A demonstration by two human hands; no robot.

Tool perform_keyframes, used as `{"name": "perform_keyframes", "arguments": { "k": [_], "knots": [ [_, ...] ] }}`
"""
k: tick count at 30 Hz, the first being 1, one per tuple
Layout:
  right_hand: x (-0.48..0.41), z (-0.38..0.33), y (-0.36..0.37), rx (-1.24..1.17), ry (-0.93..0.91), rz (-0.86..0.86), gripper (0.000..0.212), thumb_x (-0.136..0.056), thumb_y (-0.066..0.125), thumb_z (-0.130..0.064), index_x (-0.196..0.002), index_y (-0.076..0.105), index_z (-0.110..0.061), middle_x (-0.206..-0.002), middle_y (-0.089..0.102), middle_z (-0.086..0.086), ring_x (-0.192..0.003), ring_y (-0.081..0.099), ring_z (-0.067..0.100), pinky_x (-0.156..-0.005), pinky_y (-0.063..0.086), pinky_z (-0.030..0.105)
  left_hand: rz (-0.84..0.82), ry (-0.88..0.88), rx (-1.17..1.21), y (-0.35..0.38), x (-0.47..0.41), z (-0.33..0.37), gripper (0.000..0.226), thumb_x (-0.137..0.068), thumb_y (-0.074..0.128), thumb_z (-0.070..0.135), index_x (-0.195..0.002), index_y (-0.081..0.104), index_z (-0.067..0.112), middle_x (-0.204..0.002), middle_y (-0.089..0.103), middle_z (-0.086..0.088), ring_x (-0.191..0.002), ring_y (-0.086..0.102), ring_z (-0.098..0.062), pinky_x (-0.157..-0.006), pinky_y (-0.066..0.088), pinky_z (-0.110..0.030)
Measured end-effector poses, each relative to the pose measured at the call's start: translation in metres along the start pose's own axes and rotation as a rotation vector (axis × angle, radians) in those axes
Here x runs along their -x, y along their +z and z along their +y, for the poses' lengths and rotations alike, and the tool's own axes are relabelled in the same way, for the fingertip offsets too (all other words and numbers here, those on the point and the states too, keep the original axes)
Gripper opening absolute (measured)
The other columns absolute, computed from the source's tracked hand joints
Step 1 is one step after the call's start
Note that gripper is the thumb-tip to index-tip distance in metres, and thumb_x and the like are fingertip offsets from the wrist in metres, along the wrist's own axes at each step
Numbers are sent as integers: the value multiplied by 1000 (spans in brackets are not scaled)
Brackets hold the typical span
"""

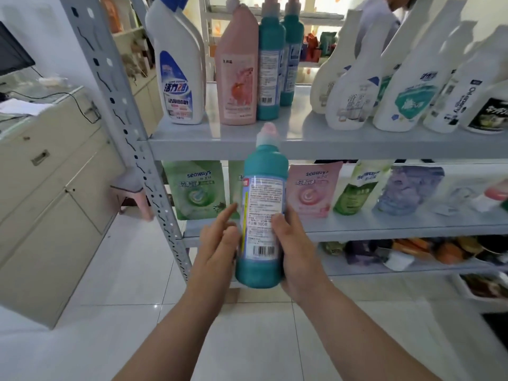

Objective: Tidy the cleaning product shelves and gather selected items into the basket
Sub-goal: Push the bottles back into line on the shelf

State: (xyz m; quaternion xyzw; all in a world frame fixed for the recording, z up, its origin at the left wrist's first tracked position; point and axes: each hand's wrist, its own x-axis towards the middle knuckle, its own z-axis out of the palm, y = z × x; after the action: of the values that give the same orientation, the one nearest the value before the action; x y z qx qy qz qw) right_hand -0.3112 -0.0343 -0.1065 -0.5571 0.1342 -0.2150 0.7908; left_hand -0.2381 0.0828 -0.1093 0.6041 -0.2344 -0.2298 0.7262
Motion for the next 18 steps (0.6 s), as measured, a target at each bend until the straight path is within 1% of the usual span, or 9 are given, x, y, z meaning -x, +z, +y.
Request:
{"name": "perform_keyframes", "arguments": {
  "k": [2, 4, 6, 8, 10, 11, 14, 16, 18],
  "knots": [
    [1, -2, 2, 56, -24, -22, 53, -92, 68, -53, -141, 48, -55, -140, 65, -8, -129, 63, 17, -98, 56, 31, -67, -218, 326, 11, 2, 1, 55, -93, 56, 50, -143, 54, 27, -129, 71, -5, -115, 70, -25, -86, 61, -42],
    [1, -3, 1, 162, -10, -20, 46, -94, 56, -56, -138, 47, -66, -141, 61, -21, -131, 59, 6, -101, 52, 24, -80, -356, 499, 21, 8, -2, 55, -83, 55, 53, -130, 69, 28, -128, 72, -7, -116, 70, -26, -84, 62, -41],
    [1, -4, -6, 240, 8, -63, 45, -93, 50, -62, -138, 47, -67, -137, 61, -28, -126, 60, -3, -96, 51, 14, -53, -354, 458, 30, 13, -7, 44, -78, 62, 55, -115, 77, 36, -125, 73, -6, -112, 72, -25, -79, 63, -43],
    [3, -2, -20, 295, 12, -108, 43, -96, 51, -63, -139, 46, -64, -131, 63, -29, -118, 62, -8, -88, 49, 7, -23, -292, 296, 38, 17, -15, 44, -78, 71, 58, -120, 71, 42, -124, 74, -2, -111, 72, -23, -80, 62, -44],
    [6, -2, -35, 281, 7, -97, 31, -100, 50, -64, -129, 46, -73, -129, 63, -30, -116, 61, -10, -92, 53, 12, 4, -235, 114, 47, 18, -23, 39, -82, 69, 57, -120, 65, 52, -122, 73, 7, -107, 73, -15, -81, 62, -41],
    [7, -3, -42, 240, 14, -62, 31, -101, 47, -63, -130, 43, -73, -134, 61, -25, -119, 62, -5, -100, 55, 22, 0, -223, 84, 54, 18, -25, 32, -88, 64, 51, -120, 64, 56, -120, 73, 11, -104, 73, -12, -77, 63, -38],
    [4, -9, -73, -45, 93, 100, 49, -98, 46, -55, -145, 47, -43, -138, 66, 0, -121, 67, 21, -104, 54, 48, 0, -215, 51, 78, 16, -25, 35, -106, 52, 33, -123, 63, 62, -119, 72, 19, -103, 73, -8, -71, 63, -35],
    [5, -18, -95, -178, 217, 130, 66, -87, 54, -67, -139, 59, -27, -129, 72, 10, -112, 72, 28, -95, 59, 50, 27, -180, 3, 96, 12, -28, 35, -100, 61, 36, -125, 63, 60, -120, 71, 10, -103, 73, -12, -71, 64, -38],
    [5, -24, -117, -198, 277, 76, 79, -73, 68, -78, -132, 65, -24, -123, 74, 13, -107, 74, 30, -85, 62, 46, -19, -203, 31, 116, 10, -31, 59, -77, 77, 47, -133, 58, 54, -122, 69, -3, -107, 73, -22, -79, 64, -48]
  ]
}}
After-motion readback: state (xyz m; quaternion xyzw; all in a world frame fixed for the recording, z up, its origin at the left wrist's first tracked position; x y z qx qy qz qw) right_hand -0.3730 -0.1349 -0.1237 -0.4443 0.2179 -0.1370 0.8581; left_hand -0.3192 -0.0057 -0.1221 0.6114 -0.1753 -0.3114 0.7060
